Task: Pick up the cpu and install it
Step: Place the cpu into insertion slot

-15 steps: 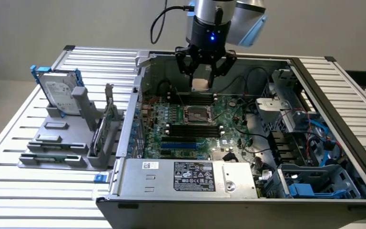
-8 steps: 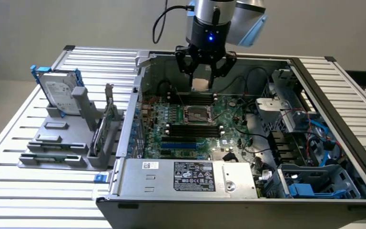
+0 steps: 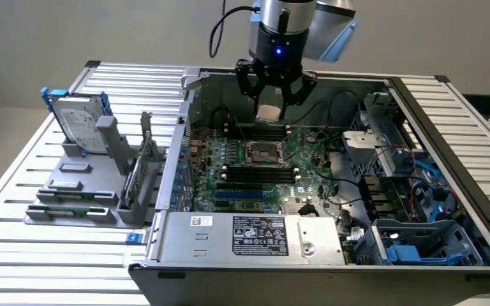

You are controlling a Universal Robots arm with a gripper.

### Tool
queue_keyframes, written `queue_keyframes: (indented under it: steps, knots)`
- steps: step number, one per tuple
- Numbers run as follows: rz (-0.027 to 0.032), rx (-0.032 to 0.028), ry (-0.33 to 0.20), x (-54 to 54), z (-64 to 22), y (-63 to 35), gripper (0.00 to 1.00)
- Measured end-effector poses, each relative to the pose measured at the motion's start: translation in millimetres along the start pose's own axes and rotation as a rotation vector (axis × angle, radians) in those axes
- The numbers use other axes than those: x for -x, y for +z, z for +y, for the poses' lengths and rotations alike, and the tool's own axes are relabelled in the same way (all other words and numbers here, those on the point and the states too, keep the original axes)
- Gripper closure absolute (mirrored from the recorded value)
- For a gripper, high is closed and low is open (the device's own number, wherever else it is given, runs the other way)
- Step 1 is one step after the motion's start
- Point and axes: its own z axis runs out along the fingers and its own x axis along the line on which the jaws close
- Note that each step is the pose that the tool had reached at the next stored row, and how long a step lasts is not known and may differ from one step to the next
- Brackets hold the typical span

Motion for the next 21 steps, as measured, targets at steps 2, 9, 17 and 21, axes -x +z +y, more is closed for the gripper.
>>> queue_keyframes:
  steps: [2, 9, 17, 21]
  knots:
    - [-0.0021, 0.0009, 0.035, 0.0, 0.0, 0.2, 0.45]
    - [-0.0096, 0.0041, 0.162, 0.0, -0.1, 0.8, 0.45]
    - [-0.0183, 0.0079, 0.308, 0.0, -0.1, 2.0, 0.45]
    - [-0.0226, 0.0096, 0.38, 0.1, -0.2, 2.8, 0.45]
